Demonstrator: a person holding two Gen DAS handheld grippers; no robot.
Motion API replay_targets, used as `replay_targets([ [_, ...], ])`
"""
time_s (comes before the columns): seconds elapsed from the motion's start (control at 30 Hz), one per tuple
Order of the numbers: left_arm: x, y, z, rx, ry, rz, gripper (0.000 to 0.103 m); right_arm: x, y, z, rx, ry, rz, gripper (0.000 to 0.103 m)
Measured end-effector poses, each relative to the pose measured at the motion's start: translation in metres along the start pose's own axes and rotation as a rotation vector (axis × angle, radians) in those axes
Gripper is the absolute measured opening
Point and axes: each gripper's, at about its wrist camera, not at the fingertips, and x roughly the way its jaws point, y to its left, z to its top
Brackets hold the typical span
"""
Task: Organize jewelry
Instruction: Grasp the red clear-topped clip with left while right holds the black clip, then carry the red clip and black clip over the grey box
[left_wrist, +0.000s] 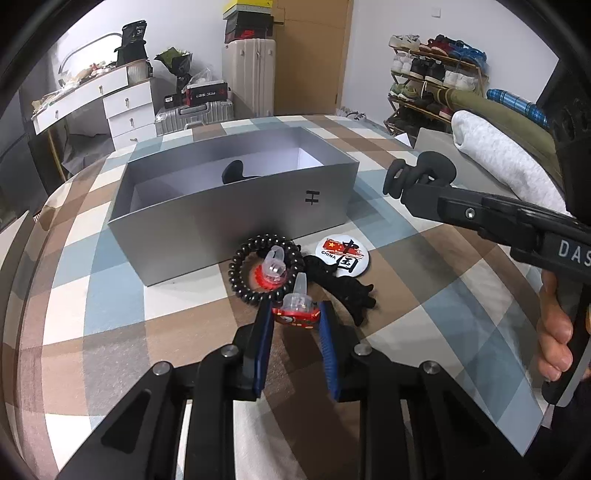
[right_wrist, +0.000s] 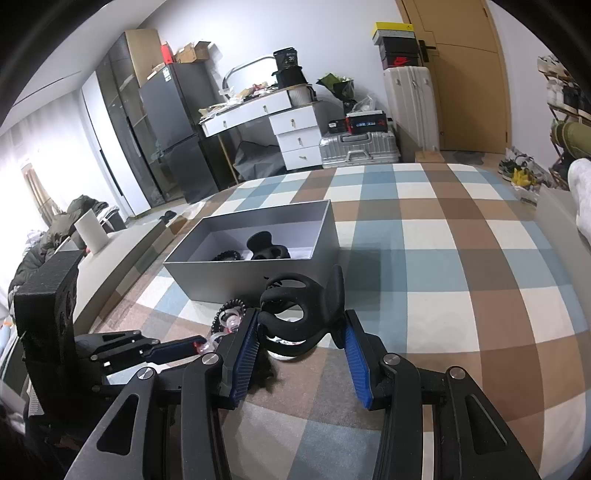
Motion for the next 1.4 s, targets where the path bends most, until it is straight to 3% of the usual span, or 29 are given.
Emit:
replay_targets([
  [0.23,-0.009,0.006,0.007,-0.021,-0.067,-0.018,0.019,0.002,0.004,-0.001,-0.010,0.004,0.003,0.043],
  [0.67,-0.013,0.025,0.027,-0.071,-0.183,0.037,0.019,0.007,0.006,-0.004,-0.015,0.012,0.010,0.043],
  [0.8,-0.011,0.035,0.028,-0.105,-0.245,0.003,0.019,0.008,0.007,-0.005,-0.011,0.016,0.014,0.043],
  [1.17,-0.013,0.044,0.029,-0.124,-0.259,0.040,0.019,0.018,0.015,-0.005,-0.028,0.026,0.024,0.043],
  [1.4,-0.012,0.048,0.047,-0.096,-0.270,0.059,0.019,0.015,0.025,0.011,-0.057,-0.020,0.026,0.043],
])
